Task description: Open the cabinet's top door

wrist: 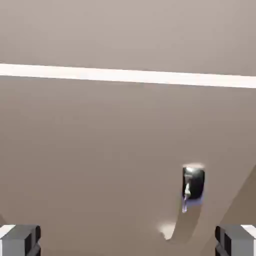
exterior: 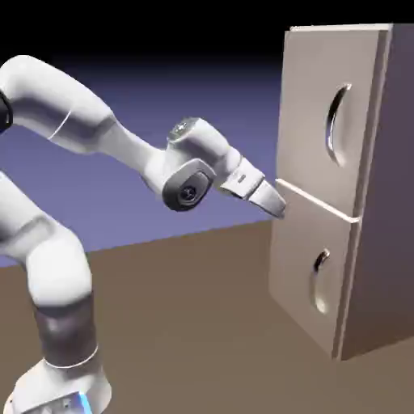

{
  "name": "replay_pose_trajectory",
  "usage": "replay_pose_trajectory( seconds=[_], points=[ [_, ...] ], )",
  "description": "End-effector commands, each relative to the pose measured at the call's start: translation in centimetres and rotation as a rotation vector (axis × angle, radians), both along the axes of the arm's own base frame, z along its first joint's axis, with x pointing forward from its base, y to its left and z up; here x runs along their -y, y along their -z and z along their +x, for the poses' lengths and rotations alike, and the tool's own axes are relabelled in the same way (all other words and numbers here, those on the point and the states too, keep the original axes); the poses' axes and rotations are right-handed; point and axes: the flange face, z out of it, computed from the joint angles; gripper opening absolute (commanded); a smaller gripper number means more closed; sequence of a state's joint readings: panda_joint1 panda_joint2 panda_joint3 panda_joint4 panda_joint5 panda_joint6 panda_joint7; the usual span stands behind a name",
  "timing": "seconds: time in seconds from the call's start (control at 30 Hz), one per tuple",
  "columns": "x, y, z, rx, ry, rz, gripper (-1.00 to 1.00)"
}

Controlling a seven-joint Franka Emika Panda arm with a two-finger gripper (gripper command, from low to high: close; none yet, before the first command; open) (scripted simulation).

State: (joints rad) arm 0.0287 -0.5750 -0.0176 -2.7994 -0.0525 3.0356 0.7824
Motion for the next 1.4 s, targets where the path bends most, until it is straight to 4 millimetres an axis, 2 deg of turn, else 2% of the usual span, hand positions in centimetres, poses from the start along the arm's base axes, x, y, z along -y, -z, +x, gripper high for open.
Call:
replay_pose_trajectory(
  seconds=[0.0,0.37,0.7,1.03,1.37],
  points=[
    [-0.3,-0.6,0.1,0.012,-0.004,-0.001,0.0],
    [-2.6,-6.0,0.2,0.149,-0.036,-0.014,0.0],
    [-3.1,-9.7,-0.4,0.28,-0.047,-0.016,0.0],
    [-2.1,-11.9,-0.9,0.415,-0.044,-0.007,0.0],
    [0.3,-12.7,-0.7,0.546,-0.035,0.015,0.0]
  ],
)
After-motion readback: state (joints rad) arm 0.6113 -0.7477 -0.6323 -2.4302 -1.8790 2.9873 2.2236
